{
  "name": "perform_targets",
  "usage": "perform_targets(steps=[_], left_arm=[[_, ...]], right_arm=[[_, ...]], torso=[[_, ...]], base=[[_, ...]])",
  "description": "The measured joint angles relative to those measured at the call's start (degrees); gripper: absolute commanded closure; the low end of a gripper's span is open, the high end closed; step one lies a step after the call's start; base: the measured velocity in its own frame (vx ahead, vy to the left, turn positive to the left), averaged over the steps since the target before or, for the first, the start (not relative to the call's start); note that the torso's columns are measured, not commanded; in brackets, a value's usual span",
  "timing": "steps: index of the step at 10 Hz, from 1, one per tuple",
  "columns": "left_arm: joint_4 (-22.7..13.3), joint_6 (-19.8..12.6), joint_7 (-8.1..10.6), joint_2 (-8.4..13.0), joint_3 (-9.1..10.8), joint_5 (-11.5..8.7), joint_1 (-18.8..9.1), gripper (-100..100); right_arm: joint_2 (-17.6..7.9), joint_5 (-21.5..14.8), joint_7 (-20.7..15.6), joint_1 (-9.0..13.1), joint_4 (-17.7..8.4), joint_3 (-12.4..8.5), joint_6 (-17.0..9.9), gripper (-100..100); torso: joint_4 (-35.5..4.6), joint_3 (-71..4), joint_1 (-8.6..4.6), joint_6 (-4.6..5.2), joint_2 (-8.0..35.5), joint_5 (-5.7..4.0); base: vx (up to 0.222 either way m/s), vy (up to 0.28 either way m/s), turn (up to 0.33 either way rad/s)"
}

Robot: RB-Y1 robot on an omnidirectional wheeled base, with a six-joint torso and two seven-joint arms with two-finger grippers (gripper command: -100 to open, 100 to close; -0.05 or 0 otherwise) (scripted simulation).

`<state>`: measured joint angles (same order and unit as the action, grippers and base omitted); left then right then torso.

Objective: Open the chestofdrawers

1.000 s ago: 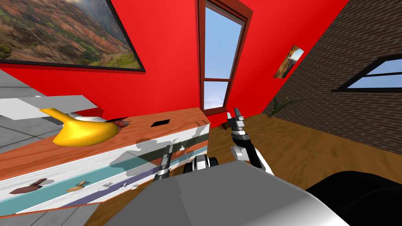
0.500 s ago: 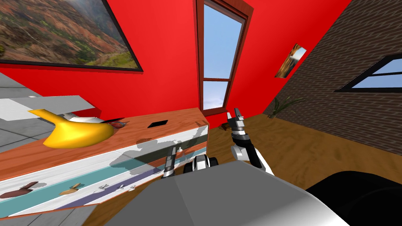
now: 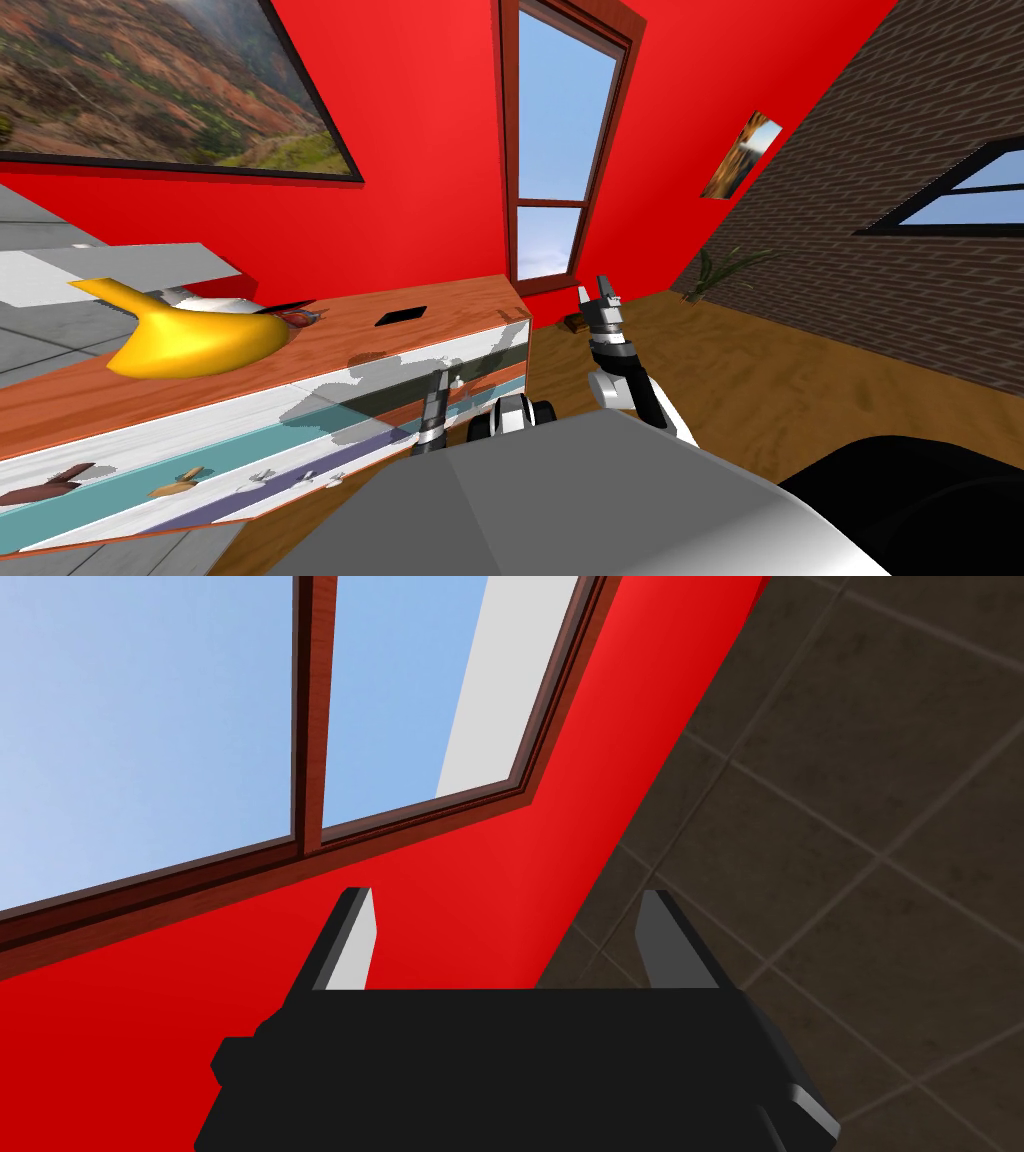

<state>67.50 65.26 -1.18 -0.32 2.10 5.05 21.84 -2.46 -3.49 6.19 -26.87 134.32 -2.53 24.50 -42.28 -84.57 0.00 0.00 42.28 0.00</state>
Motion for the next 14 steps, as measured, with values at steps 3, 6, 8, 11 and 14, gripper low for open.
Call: perform_targets(steps=[3, 6, 8, 11, 14], left_arm=[[1.49, -2.46, 0.19, 0.2, 0.17, -0.08, -0.86, 100], [-0.88, 0.73, -0.08, -0.1, -0.06, 0.04, 0.18, 100], [-2.04, 1.97, -0.35, -0.32, -0.12, 0.1, 0.24, -100], [-1.33, 0.59, -0.13, 3.45, -0.19, 0.15, -0.22, -100], [-0.08, -2.21, 0.44, 7.02, -0.29, 0.2, -1.06, -100]], right_arm=[[0.0, 0.0, 0.0, 0.0, 0.0, 0.0, 0.0, 0], [0.0, 0.0, 0.0, 0.0, 0.0, 0.0, 0.0, 0], [0.0, 0.0, 0.0, 0.0, 0.0, 0.0, 0.0, 0], [0.0, 0.0, 0.0, 0.0, 0.0, 0.0, 0.0, 0], [0.0, 0.0, 0.0, 0.01, 0.0, 0.0, 0.0, 0]], torso=[[0.0, 0.01, 0.02, 0.0, 0.01, 0.01], [0.01, -0.05, 0.09, 0.0, -0.08, 0.02], [-0.02, -0.01, -0.02, 0.0, -0.01, -0.02], [-0.02, 0.04, 0.01, 0.0, 0.06, 0.01], [-0.02, 0.04, 0.0, 0.01, 0.06, 0.0]], base=[[0.001, -0.004, 0.001], [-0.005, 0.011, -0.002], [-0.004, 0.0, -0.002], [-0.025, 0.005, -0.008], [-0.051, 0.01, -0.014]])
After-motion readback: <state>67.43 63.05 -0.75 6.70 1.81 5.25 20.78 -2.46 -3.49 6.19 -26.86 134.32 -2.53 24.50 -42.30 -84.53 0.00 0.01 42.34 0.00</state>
